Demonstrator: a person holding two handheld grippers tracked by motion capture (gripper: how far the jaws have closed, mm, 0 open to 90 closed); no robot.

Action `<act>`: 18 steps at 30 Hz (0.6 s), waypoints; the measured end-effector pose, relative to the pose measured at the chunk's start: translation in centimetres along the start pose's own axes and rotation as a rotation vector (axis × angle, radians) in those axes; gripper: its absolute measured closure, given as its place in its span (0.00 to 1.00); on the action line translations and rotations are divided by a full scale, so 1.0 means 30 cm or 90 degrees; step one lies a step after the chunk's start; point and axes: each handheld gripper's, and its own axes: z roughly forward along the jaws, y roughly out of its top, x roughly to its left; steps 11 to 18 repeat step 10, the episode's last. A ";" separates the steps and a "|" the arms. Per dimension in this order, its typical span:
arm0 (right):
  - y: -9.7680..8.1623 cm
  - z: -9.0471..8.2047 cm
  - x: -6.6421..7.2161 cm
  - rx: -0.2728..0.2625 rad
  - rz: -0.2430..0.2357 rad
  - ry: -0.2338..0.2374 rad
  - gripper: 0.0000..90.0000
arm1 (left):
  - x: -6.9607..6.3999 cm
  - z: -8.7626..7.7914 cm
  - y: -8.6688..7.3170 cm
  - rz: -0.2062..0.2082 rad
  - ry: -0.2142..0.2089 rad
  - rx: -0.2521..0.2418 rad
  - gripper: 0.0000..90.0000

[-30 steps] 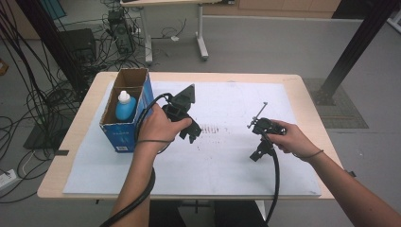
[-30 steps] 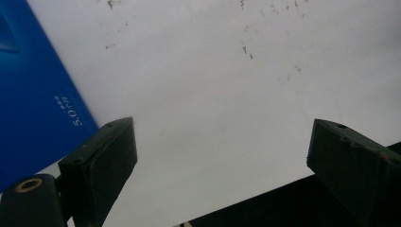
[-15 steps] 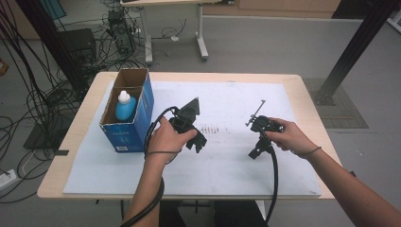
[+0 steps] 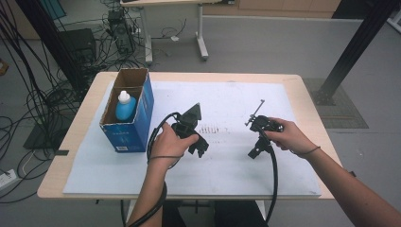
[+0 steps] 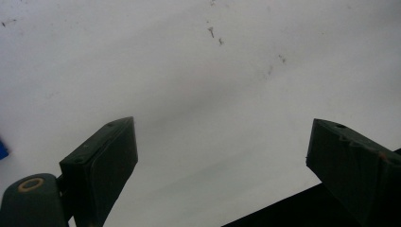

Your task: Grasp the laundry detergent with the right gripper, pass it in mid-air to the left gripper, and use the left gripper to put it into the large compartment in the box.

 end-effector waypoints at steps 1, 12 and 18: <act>-0.001 0.000 -0.001 0.000 0.001 -0.001 0.06 | -0.001 0.001 0.000 -0.001 -0.001 -0.001 0.11; -0.005 -0.005 0.004 -0.007 0.000 -0.003 0.06 | -0.015 -0.001 -0.001 0.004 -0.005 -0.005 0.11; -0.005 -0.005 0.004 -0.007 0.000 -0.003 0.06 | -0.015 -0.001 -0.001 0.004 -0.005 -0.005 0.11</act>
